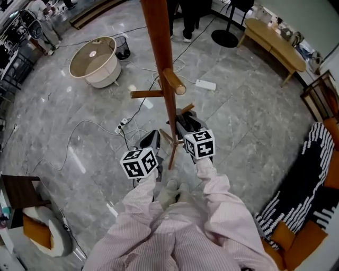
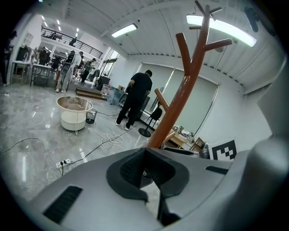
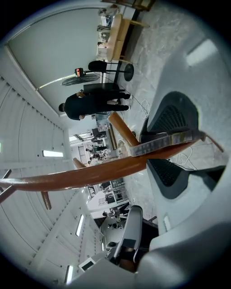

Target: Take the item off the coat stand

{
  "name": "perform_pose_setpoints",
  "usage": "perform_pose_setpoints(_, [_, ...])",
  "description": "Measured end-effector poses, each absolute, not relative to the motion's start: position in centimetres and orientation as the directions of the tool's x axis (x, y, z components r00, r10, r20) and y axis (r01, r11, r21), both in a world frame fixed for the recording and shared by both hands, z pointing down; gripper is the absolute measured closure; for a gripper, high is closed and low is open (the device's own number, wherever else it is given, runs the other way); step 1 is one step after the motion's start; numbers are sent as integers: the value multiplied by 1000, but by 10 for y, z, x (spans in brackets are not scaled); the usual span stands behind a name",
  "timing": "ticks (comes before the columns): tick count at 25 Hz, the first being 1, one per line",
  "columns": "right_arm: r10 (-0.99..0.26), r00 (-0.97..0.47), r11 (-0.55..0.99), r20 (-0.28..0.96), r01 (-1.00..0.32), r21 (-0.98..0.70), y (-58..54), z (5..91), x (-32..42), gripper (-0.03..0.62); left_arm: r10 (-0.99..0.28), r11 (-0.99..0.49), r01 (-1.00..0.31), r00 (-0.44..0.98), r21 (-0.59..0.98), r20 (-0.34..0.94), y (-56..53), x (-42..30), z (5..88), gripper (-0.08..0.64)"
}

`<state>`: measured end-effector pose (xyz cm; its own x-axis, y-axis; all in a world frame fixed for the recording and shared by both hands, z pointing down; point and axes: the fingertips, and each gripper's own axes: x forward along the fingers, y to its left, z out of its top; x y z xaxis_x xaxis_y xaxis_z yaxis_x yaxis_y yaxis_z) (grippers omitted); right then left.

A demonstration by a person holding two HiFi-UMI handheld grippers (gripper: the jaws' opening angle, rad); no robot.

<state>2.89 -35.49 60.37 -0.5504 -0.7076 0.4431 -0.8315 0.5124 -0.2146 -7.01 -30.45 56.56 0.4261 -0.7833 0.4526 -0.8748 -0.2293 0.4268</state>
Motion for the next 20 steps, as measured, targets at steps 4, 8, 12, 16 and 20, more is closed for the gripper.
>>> perform_pose_setpoints(4, [-687,-552,545,472,-822,-168,-358,608,24,422,-777,-224,-874,427,431,462,-305,-70,570,558])
perform_pose_setpoints(8, [-663,-576,595,478,-793,-131,-358,607,22,429,-774,-221,-873,428,434,466,-307,-70,572,558])
perform_pose_setpoints(12, [-637,-596,639,489,-763,-99,-358,605,19,470,-772,-217,-872,428,438,470,-308,-71,573,558])
perform_pose_setpoints(16, [-638,-590,646,494,-760,-74,-357,606,20,537,-771,-215,-871,429,442,470,-308,-71,575,558])
perform_pose_setpoints(20, [-637,-594,649,491,-757,-74,-359,604,19,568,-771,-214,-870,430,444,470,-311,-72,575,558])
